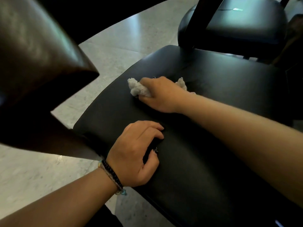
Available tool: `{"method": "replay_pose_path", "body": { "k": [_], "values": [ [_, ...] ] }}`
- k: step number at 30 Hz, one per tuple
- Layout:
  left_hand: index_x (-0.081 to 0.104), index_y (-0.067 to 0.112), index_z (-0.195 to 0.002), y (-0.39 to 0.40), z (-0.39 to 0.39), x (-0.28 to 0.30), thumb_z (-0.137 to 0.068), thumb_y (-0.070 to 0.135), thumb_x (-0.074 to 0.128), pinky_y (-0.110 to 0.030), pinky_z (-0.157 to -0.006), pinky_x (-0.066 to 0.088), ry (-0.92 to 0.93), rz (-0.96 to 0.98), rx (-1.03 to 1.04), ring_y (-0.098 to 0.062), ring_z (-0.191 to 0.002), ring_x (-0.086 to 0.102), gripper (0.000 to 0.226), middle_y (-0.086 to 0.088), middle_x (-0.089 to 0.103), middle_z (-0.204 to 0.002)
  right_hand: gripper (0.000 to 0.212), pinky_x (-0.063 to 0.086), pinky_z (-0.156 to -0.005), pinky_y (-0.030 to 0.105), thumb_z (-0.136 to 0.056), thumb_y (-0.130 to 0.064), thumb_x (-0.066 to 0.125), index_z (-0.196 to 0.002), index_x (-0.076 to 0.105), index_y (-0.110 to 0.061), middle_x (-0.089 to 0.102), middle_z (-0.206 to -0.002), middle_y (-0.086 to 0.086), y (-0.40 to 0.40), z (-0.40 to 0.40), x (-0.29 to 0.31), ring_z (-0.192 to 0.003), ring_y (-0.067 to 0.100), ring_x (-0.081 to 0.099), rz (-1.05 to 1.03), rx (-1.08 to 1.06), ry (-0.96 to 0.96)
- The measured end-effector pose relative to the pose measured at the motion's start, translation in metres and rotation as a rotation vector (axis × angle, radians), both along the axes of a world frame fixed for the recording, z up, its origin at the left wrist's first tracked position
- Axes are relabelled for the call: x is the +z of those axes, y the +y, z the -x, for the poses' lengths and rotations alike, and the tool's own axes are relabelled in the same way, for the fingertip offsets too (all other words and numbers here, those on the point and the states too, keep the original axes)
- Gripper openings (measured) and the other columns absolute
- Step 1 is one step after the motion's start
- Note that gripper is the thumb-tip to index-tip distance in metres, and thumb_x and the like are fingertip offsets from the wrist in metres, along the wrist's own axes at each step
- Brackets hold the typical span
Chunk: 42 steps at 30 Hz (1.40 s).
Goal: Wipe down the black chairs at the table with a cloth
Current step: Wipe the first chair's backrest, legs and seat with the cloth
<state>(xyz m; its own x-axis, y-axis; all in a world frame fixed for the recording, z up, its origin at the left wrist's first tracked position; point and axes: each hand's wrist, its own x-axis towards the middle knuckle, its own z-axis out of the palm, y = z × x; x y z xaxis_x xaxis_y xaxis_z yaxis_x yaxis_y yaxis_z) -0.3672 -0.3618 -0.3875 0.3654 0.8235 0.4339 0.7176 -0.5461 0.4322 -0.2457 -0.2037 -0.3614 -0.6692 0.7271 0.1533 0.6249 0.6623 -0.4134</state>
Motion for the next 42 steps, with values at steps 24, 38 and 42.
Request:
{"method": "replay_pose_path", "body": {
  "k": [24,38,42],
  "values": [
    [0.066,0.009,-0.099,0.002,-0.001,-0.003,-0.074,0.017,0.049,-0.032,-0.099,0.043,-0.044,0.040,-0.008,-0.009,-0.117,0.053,0.032,-0.001,0.061,-0.117,0.024,0.046,-0.086,0.036,-0.088,-0.024,0.059,-0.108,0.066,-0.012,0.067,-0.110,0.018,0.086,-0.054,0.018,-0.105,0.037,0.062,-0.180,-0.260,-0.228],
    [0.067,0.007,-0.097,0.002,0.002,-0.008,-0.074,0.015,0.049,-0.034,-0.097,0.046,-0.080,0.005,-0.019,-0.010,-0.117,0.055,0.030,-0.002,0.063,-0.115,0.038,0.044,-0.086,0.041,-0.088,-0.037,0.045,-0.108,0.063,-0.010,0.063,-0.116,0.021,0.097,-0.031,0.011,-0.108,0.042,0.057,-0.136,-0.326,-0.224],
    [0.068,0.008,-0.098,0.003,0.002,-0.009,-0.076,0.017,0.049,-0.032,-0.098,0.045,-0.077,0.005,-0.018,-0.009,-0.117,0.055,0.030,-0.001,0.063,-0.114,0.029,0.049,-0.087,0.043,-0.088,-0.026,0.056,-0.111,0.066,-0.010,0.064,-0.114,0.025,0.115,-0.095,0.010,-0.105,0.044,0.060,-0.214,-0.602,-0.289]
  ]
}}
